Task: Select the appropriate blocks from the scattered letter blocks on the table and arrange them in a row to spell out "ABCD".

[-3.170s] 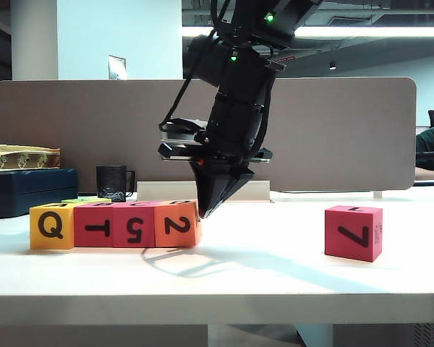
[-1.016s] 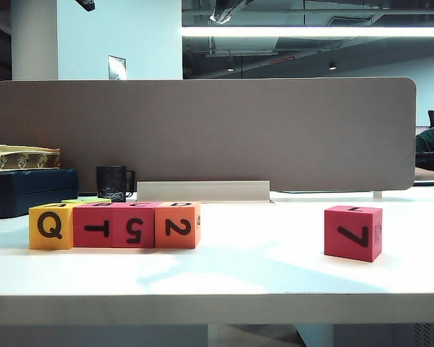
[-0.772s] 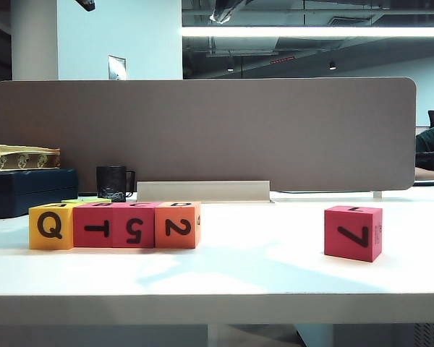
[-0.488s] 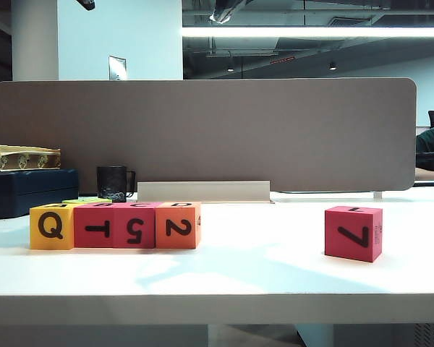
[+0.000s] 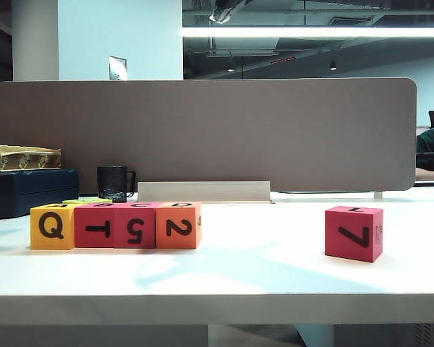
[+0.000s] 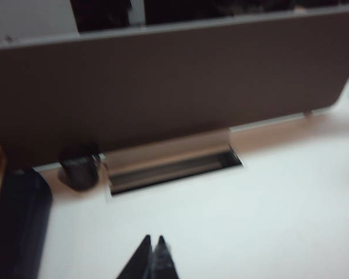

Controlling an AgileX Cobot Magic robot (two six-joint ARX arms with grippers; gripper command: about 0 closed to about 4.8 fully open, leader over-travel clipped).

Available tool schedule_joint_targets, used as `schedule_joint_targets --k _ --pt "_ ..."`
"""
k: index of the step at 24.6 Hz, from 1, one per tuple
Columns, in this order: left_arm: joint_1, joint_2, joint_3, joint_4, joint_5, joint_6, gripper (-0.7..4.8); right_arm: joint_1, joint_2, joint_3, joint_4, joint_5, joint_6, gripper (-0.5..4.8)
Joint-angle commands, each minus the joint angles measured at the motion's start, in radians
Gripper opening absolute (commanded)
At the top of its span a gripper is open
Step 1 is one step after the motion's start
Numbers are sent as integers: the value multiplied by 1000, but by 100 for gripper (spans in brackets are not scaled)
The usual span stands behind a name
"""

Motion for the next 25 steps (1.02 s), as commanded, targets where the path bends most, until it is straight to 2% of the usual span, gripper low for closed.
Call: schedule_joint_targets --k 1,2,5,7,8,9,11,20,25 --pt "1 -58 -142 234 -85 6 -6 1 -3 2 13 -2 2 -1" --pt "1 -92 -223 316 -103 11 -6 1 -3 2 13 -2 2 -1" --pt "1 -171 -403 436 -147 27 -6 1 -3 2 13 -2 2 -1" --pt "1 -242 -579 551 -222 30 -6 1 -3 2 13 -2 2 -1" --pt "1 -297 -712 646 -266 29 -6 1 -3 2 13 -2 2 -1" --pt "1 -323 -773 692 -283 29 -6 1 -3 2 13 -2 2 -1" --pt "1 -430 -993 828 -304 29 -6 1 -3 2 13 -2 2 -1" --pt "46 -655 -1333 880 -302 2 -6 1 -3 2 13 -2 2 -1" --pt "58 -837 -1522 880 -236 -5 -6 0 -3 2 13 -1 2 -1"
